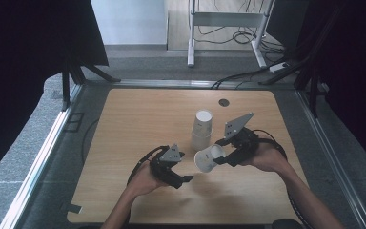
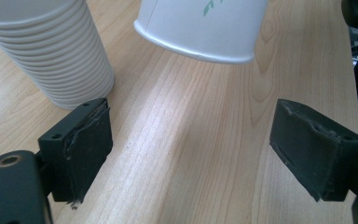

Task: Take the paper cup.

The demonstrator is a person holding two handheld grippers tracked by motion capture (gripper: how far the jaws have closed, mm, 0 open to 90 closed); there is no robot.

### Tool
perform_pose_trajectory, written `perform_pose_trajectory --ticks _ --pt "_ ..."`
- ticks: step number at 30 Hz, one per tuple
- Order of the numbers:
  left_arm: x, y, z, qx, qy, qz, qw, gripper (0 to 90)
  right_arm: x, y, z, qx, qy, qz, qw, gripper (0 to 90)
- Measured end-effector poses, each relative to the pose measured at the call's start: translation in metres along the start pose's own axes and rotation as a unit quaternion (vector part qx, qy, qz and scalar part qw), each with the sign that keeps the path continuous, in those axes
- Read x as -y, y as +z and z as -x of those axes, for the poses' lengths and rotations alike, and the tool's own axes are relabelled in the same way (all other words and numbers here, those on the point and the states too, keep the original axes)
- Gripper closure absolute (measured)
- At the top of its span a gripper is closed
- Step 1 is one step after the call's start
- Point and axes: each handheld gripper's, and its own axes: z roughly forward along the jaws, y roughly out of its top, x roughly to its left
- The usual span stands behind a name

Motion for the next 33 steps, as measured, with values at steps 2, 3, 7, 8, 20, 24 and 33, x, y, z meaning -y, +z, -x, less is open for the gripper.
perform_pose_trajectory --ticks 2,3,7,8,20,24,33 --pt "0.001 0.000 0.001 0.002 -0.002 0.002 1.0000 13.0 0.004 0.001 0.000 -0.005 0.007 0.010 0.9999 37.4" --pt "0.001 -0.001 0.001 0.002 0.000 0.001 1.0000 13.0 0.006 0.002 0.000 -0.005 0.008 0.015 0.9999 37.4" --pt "0.003 -0.002 0.002 0.004 0.001 0.003 1.0000 13.0 0.013 0.002 -0.001 -0.007 0.016 0.034 0.9993 37.4" --pt "0.004 -0.002 0.003 0.006 0.000 0.006 1.0000 13.0 0.014 0.003 -0.002 -0.008 0.019 0.038 0.9990 37.4" --pt "0.014 -0.009 0.003 0.014 -0.009 0.017 0.9997 13.1 0.032 0.020 -0.004 -0.002 0.033 0.059 0.9977 37.4" --pt "0.015 -0.009 0.002 0.012 -0.008 0.016 0.9998 13.2 0.039 0.026 -0.004 -0.004 0.042 0.076 0.9962 37.4" --pt "0.017 -0.008 0.002 0.012 -0.004 0.012 0.9998 13.2 0.049 0.037 -0.004 0.000 0.049 0.094 0.9944 37.4"
